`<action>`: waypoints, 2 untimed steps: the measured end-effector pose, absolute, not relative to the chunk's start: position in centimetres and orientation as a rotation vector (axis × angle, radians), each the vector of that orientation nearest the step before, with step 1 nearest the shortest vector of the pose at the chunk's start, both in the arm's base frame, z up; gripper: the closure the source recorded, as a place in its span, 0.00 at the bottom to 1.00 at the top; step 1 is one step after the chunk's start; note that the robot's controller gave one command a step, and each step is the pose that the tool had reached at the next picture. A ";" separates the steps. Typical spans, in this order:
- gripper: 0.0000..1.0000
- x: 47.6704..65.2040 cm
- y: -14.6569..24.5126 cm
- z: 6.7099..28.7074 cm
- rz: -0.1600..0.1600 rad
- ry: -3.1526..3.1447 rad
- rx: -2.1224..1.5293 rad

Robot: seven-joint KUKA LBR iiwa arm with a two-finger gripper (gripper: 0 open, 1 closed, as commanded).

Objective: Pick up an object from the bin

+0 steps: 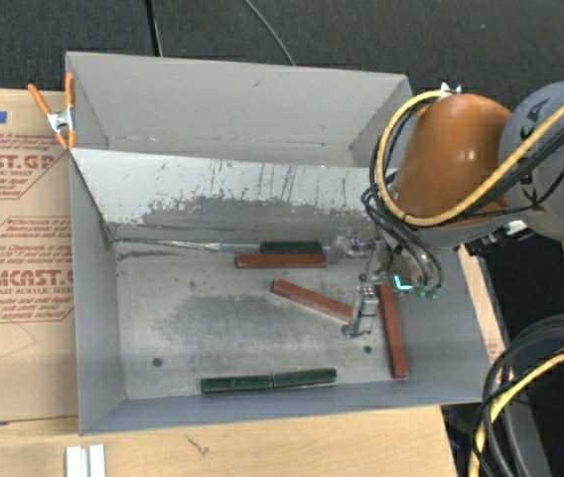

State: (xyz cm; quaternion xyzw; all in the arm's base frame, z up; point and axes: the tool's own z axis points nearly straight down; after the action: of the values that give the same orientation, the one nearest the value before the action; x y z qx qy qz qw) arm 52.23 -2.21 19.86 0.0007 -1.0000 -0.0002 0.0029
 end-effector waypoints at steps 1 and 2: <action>0.00 52.4 -2.2 20.2 0.000 -3.143 0.003; 0.00 54.4 -4.0 16.0 0.001 -3.152 0.073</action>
Offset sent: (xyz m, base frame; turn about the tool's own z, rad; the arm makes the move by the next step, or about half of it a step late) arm 0.0511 -0.0532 -0.1276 -0.1211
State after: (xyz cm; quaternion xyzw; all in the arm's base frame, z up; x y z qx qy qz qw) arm 54.40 -3.98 16.02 0.0232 -0.9997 0.0002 -0.0057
